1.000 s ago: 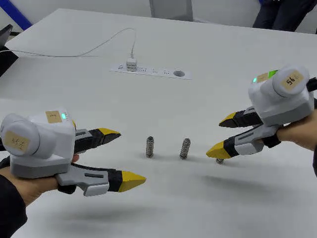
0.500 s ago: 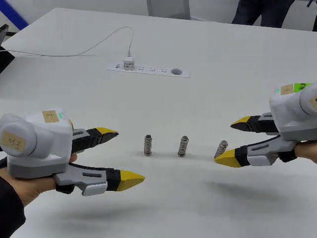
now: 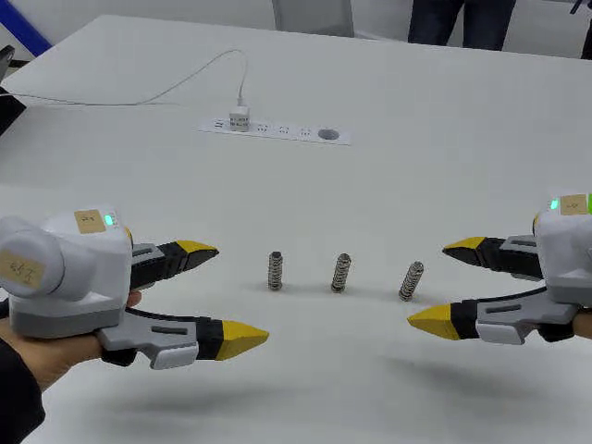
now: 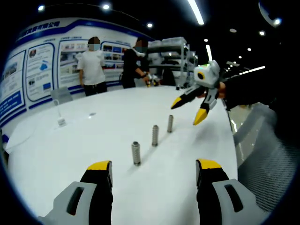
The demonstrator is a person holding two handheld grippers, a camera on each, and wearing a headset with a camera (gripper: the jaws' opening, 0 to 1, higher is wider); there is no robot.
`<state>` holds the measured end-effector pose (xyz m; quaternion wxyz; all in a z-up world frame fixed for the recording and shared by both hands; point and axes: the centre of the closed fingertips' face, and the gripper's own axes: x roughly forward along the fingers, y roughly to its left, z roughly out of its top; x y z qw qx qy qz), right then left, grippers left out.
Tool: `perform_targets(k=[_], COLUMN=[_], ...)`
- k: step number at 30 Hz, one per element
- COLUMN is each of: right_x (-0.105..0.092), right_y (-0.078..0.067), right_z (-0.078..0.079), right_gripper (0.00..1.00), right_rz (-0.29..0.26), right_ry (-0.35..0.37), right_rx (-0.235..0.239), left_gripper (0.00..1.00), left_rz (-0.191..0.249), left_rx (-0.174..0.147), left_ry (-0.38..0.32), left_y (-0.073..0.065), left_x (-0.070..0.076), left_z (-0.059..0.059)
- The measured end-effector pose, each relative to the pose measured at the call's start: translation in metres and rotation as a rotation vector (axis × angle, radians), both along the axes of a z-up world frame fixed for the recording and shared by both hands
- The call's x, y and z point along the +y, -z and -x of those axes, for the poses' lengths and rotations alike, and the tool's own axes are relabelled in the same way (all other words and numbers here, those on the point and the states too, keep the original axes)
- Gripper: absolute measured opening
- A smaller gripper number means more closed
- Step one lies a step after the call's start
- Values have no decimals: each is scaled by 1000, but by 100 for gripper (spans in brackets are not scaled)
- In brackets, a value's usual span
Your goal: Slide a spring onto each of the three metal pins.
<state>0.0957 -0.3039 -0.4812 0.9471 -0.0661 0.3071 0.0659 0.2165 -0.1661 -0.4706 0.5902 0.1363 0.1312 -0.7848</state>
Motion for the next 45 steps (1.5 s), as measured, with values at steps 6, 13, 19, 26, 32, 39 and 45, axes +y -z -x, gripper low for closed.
perform_targets(k=[6,13,19,26,32,39,45], right_x=[2,2,0,-1,2,1,0], right_y=[1,4,4,6,4,5,5], right_z=[7,10,16,17,16,15,16], right_gripper=[67,69,70,71,71,71,71], right_rz=[0,-12,-14,-17,-19,-20,-22], right_ry=[10,28,48,58,57,60,61], right_rx=[-32,-61,-78,-80,-82,-79,-75], left_gripper=[74,74,74,74,74,74,74], left_rz=[0,-5,-8,-12,-15,-14,-14], left_rx=[6,8,13,20,23,23,24], left_ry=[-4,-8,-14,-15,-21,-30,-29], left_y=[2,4,6,10,11,11,11], left_x=[2,5,6,7,8,9,9], left_z=[1,2,1,3,1,-3,-3])
